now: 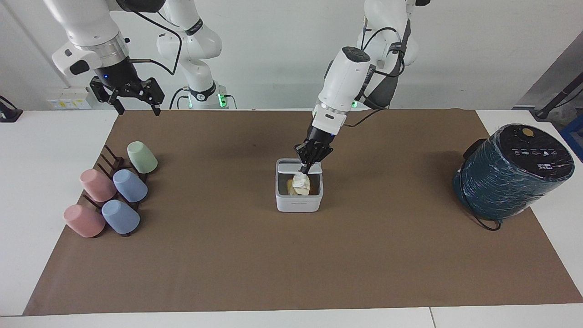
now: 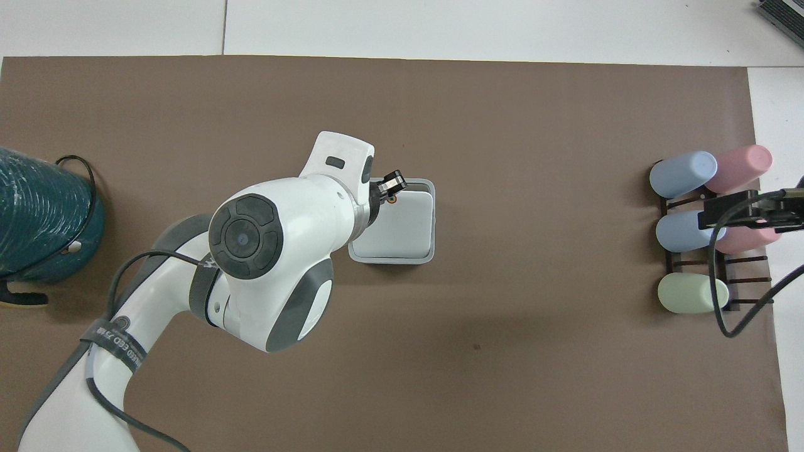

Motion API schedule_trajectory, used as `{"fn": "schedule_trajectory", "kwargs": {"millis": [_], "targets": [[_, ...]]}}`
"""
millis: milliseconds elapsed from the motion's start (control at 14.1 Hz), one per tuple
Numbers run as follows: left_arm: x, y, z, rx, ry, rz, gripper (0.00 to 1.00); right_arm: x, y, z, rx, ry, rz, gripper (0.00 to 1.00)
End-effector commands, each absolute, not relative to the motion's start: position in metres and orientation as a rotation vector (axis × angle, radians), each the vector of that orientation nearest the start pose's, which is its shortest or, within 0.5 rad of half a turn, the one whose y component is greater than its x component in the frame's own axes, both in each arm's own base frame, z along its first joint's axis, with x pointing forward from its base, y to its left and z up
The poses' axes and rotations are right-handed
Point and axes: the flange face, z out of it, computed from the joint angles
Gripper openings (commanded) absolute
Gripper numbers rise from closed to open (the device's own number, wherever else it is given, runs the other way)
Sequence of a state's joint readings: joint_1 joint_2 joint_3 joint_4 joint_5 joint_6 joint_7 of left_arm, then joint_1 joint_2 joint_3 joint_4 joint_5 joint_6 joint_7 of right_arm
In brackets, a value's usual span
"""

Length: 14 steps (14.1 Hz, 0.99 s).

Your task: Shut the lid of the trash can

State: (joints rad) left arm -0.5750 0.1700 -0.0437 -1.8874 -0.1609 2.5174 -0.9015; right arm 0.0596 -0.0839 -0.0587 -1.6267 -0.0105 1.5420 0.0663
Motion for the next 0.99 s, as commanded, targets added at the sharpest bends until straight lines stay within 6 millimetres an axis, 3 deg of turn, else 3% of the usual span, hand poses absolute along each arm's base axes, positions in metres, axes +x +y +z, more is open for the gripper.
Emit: {"fn": "schedule_trajectory", "kwargs": {"millis": [0, 923], "targets": [[0.535, -0.375, 0.436, -3.463, -0.733, -0.446, 0.02, 0.518, -0.002, 0.643, -3.141, 0.091, 0.005, 1.0], [0.545, -0.381, 0.382, -3.444, -0.724, -0.432, 0.02, 0.518, -0.002, 0.643, -3.141, 0.091, 0.005, 1.0]]}}
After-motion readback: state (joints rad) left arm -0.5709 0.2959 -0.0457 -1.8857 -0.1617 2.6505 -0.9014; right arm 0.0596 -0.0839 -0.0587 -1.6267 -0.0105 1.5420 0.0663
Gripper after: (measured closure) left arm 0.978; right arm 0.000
